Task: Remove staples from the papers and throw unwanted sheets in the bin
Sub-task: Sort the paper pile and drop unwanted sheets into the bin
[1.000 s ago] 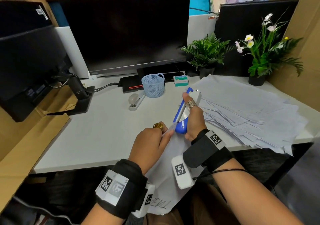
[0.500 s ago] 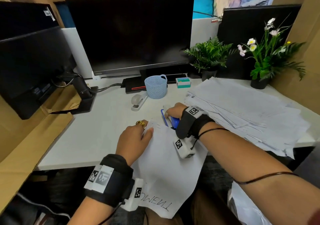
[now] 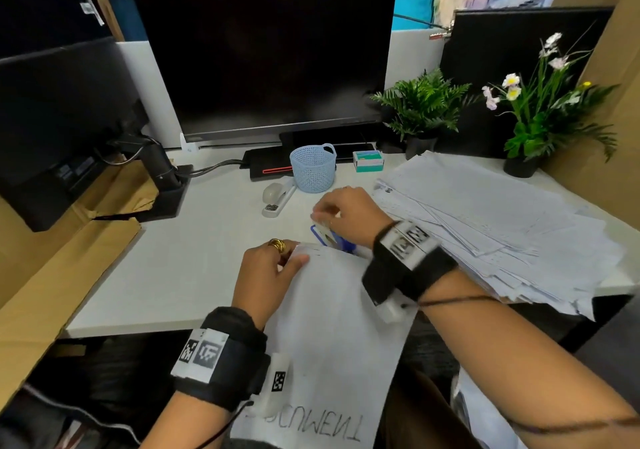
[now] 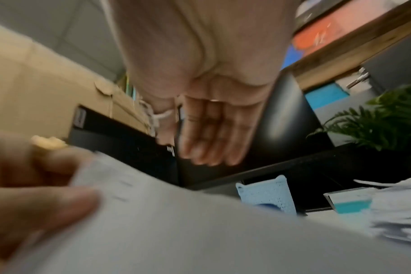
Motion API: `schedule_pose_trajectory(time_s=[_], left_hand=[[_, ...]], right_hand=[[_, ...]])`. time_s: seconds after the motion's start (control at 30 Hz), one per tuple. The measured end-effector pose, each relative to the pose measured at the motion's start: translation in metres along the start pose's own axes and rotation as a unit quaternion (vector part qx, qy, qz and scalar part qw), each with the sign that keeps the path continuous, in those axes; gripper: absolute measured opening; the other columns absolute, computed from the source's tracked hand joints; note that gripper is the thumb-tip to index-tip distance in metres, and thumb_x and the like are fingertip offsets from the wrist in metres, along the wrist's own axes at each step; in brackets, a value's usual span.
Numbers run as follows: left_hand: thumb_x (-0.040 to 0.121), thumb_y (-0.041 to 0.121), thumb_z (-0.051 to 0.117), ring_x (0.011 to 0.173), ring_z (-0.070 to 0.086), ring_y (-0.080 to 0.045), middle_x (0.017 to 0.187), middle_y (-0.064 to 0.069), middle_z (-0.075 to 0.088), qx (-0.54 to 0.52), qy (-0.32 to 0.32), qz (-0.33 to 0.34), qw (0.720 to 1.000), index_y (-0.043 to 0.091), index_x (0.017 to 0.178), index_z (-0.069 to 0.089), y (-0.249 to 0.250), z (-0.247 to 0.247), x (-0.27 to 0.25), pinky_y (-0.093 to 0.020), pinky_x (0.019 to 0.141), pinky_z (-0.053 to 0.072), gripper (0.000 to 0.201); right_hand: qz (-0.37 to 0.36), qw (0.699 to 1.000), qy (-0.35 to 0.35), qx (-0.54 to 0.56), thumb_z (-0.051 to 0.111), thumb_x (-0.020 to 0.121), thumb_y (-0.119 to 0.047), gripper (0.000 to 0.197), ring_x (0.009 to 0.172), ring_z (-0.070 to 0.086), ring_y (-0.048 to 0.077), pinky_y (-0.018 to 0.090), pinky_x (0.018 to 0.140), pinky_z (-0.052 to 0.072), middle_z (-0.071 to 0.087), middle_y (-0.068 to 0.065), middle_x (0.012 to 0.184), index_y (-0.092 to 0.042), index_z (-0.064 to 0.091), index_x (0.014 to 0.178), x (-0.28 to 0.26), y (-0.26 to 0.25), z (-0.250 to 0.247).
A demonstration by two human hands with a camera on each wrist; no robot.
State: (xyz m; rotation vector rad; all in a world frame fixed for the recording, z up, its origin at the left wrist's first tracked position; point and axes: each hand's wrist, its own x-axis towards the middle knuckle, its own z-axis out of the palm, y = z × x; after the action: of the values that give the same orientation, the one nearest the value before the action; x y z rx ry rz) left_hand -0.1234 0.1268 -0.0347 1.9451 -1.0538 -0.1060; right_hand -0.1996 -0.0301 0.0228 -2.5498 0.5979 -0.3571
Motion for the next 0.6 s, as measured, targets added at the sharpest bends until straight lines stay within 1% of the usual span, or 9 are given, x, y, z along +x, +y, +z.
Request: schedule_pose_trajectory(time_s=[0.07, 0.13, 0.17, 0.23, 0.33, 0.4, 0.47, 0.53, 0.6], left_hand=[[0.084, 0.021, 0.068, 0.076, 0.061, -0.006, 0.085, 0.009, 0.071, -0.052, 0.013, 0.022, 0.998, 0.029, 0.088, 0.070, 0.006, 0.001, 0.001, -0.008, 0.063, 0.045, 0.009], [0.082, 0.016, 0.071, 0.076, 0.062, -0.005, 0.079, 0.014, 0.070, -0.109, 0.025, 0.052, 0.992, 0.036, 0.079, 0.068, 0.016, 0.004, -0.002, -0.011, 0.063, 0.048, 0.021], [0.081, 0.013, 0.071, 0.076, 0.062, -0.004, 0.079, 0.015, 0.070, -0.128, 0.029, 0.067, 0.989, 0.036, 0.077, 0.068, 0.020, 0.006, -0.004, -0.012, 0.063, 0.048, 0.023], [0.077, 0.007, 0.074, 0.075, 0.063, -0.003, 0.079, 0.016, 0.069, -0.150, 0.028, 0.111, 0.982, 0.031, 0.075, 0.071, 0.029, 0.011, -0.007, -0.013, 0.065, 0.048, 0.024], [0.071, -0.002, 0.076, 0.078, 0.066, -0.004, 0.083, 0.015, 0.069, -0.160, 0.018, 0.195, 0.967, 0.023, 0.076, 0.075, 0.035, 0.013, -0.009, -0.015, 0.073, 0.050, 0.025], [0.072, 0.004, 0.076, 0.080, 0.066, -0.003, 0.086, 0.015, 0.069, -0.155, 0.001, 0.239, 0.959, 0.022, 0.078, 0.076, 0.039, 0.012, -0.011, -0.015, 0.076, 0.049, 0.019], [0.076, 0.020, 0.073, 0.083, 0.065, -0.001, 0.090, 0.014, 0.068, -0.132, -0.025, 0.271, 0.953, 0.018, 0.079, 0.076, 0.043, 0.013, -0.014, -0.014, 0.077, 0.048, 0.003], [0.080, 0.030, 0.067, 0.086, 0.062, 0.001, 0.093, 0.013, 0.066, -0.104, -0.023, 0.287, 0.952, 0.015, 0.078, 0.076, 0.044, 0.017, -0.016, -0.013, 0.078, 0.046, 0.018], [0.082, 0.035, 0.064, 0.089, 0.060, 0.002, 0.095, 0.012, 0.064, -0.085, -0.011, 0.293, 0.952, 0.013, 0.078, 0.075, 0.046, 0.020, -0.016, -0.012, 0.078, 0.045, 0.025]], right_hand=[[-0.052, 0.995, -0.002, 0.088, 0.072, 0.081, -0.025, 0.023, 0.083, 0.061, 0.013, 0.020, 0.076, 0.048, 0.070, 0.005, 0.094, -0.013, 0.070, 0.101, -0.032, 0.010, -0.002], [-0.057, 0.992, 0.005, 0.112, 0.077, 0.075, -0.016, 0.024, 0.078, 0.061, 0.005, 0.016, 0.074, 0.048, 0.070, -0.002, 0.088, -0.016, 0.072, 0.098, -0.057, 0.026, 0.002], [-0.050, 0.989, 0.028, 0.137, 0.077, 0.074, -0.009, 0.023, 0.078, 0.060, -0.003, 0.011, 0.075, 0.046, 0.070, -0.007, 0.085, -0.016, 0.072, 0.096, -0.066, 0.033, 0.005], [-0.035, 0.972, 0.094, 0.215, 0.074, 0.072, 0.003, 0.021, 0.074, 0.061, -0.008, 0.006, 0.073, 0.043, 0.069, -0.017, 0.076, -0.012, 0.074, 0.087, -0.080, 0.043, 0.007], [-0.057, 0.933, 0.186, 0.302, 0.074, 0.068, 0.012, 0.020, 0.069, 0.066, -0.001, 0.011, 0.072, 0.049, 0.069, -0.016, 0.067, -0.007, 0.075, 0.073, -0.097, 0.054, 0.008], [-0.122, 0.920, 0.238, 0.286, 0.069, 0.066, 0.013, 0.024, 0.072, 0.067, 0.003, 0.015, 0.072, 0.052, 0.070, -0.013, 0.072, -0.010, 0.074, 0.073, -0.105, 0.059, 0.008], [-0.163, 0.910, 0.288, 0.249, 0.064, 0.064, 0.016, 0.029, 0.076, 0.067, 0.006, 0.016, 0.072, 0.051, 0.070, -0.008, 0.079, -0.010, 0.074, 0.072, -0.110, 0.064, 0.008], [-0.197, 0.900, 0.336, 0.197, 0.063, 0.066, 0.015, 0.025, 0.079, 0.066, 0.012, 0.018, 0.073, 0.050, 0.071, -0.001, 0.083, -0.006, 0.075, 0.069, -0.115, 0.066, 0.006], [-0.232, 0.886, 0.372, 0.149, 0.062, 0.072, 0.007, 0.018, 0.080, 0.064, 0.013, 0.021, 0.074, 0.050, 0.070, 0.005, 0.085, -0.005, 0.075, 0.068, -0.118, 0.066, 0.004]])
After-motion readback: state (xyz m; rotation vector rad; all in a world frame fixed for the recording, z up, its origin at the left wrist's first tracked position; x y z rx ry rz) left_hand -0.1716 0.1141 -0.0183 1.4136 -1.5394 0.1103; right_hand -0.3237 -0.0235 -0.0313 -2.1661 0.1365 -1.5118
